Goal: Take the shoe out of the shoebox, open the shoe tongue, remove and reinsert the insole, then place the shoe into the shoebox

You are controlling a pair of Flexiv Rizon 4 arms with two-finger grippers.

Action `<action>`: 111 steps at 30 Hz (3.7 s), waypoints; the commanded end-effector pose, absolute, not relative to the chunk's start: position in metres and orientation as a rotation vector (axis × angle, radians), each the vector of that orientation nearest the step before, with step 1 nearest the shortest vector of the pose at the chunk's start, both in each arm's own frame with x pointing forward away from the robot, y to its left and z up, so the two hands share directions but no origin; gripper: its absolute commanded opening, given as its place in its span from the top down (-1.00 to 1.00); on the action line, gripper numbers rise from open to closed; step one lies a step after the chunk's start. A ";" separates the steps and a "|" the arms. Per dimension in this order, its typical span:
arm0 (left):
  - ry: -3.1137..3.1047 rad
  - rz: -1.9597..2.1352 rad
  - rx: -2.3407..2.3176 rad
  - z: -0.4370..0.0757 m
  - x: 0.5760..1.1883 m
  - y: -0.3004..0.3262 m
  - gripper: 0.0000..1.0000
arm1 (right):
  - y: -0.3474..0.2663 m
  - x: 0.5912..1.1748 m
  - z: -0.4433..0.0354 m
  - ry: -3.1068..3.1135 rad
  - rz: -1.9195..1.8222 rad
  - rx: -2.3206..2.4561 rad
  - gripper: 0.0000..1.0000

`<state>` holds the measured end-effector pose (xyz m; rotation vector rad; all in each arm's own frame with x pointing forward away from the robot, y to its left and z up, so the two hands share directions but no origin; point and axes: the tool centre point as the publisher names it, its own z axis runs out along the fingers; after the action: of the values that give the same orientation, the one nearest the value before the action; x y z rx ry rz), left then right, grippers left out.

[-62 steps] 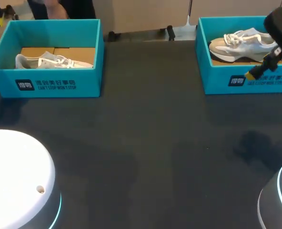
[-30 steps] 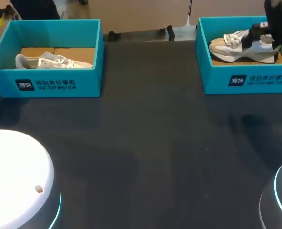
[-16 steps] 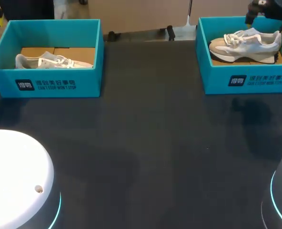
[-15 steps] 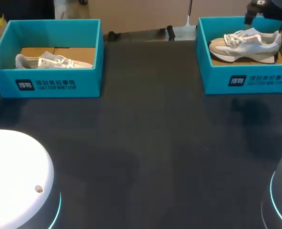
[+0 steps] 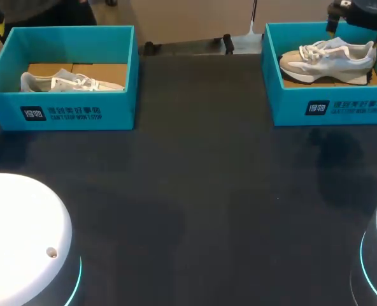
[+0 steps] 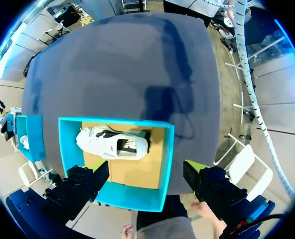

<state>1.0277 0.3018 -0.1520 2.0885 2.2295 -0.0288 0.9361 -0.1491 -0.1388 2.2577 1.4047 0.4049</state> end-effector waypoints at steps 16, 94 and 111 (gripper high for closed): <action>2.230 -0.022 2.089 -0.151 1.026 0.302 -1.00 | -0.220 1.061 -0.193 1.564 0.198 2.314 -1.00; 2.230 -0.022 2.089 -0.151 1.026 0.302 -1.00 | -0.333 1.169 -0.346 1.741 -0.015 2.330 -0.09; 2.230 -0.022 2.089 -0.151 1.026 0.302 -1.00 | -0.341 1.167 -0.376 1.793 -0.109 2.324 -0.07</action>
<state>1.0276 0.3018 -0.1518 2.0886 2.2299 -0.0284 1.1555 -0.3399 -0.3685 2.3148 1.7841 -0.0873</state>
